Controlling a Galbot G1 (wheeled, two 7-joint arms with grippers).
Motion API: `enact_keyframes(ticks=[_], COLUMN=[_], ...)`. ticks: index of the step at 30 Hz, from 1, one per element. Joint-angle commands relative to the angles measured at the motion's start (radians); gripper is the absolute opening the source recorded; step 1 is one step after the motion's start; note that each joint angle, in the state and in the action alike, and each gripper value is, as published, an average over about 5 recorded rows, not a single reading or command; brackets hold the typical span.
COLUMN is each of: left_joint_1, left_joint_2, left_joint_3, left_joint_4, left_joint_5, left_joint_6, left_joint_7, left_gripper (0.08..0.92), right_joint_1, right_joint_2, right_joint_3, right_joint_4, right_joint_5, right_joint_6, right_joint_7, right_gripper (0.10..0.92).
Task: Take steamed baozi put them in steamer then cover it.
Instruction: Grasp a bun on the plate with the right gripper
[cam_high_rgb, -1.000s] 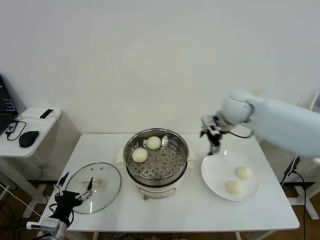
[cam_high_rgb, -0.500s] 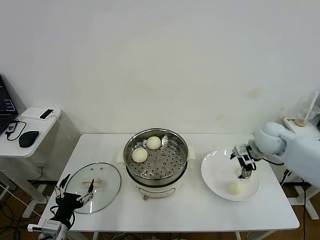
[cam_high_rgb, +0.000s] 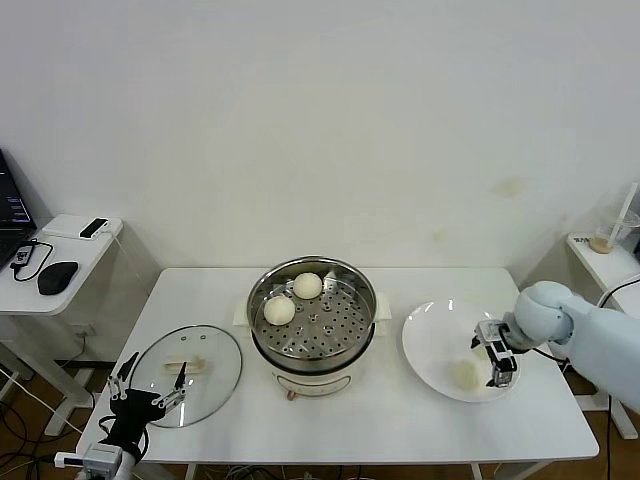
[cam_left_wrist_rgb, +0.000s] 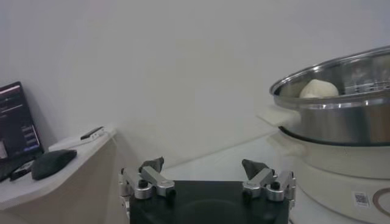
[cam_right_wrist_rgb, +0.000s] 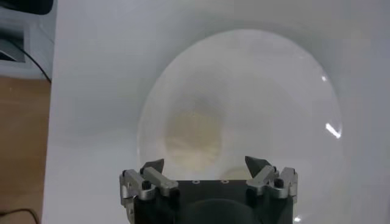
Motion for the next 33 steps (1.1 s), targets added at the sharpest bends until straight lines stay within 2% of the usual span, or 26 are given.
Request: enact_keyframes(ticks=[1, 18, 33], left_joint_1=[-0.001, -0.007, -0.007], left_joint_2=[0.000, 0.000, -0.001], left_joint_3=[-0.002, -0.002, 0.000], left_joint_4=[0.000, 0.005, 0.002], left_joint_5=[0.000, 0.001, 0.001], left_joint_6=[0.000, 0.000, 0.000], left_joint_7=[0.000, 0.000, 0.000], left_gripper=[0.823, 0.823, 0.823], right_joint_1=[-0.073, -0.070, -0.032], right_joint_2=[0.016, 0.062, 0.059], right_joint_3=[0.047, 0.036, 0.032], right_joint_4=[-0.022, -0.052, -0.059], right_joint_5=[-0.025, -0.007, -0.004], right_joint_6=[0.004, -0.038, -0.044], right_joint_7=[0.004, 0.022, -0.002], right_gripper=[0.823, 0.801, 0.596])
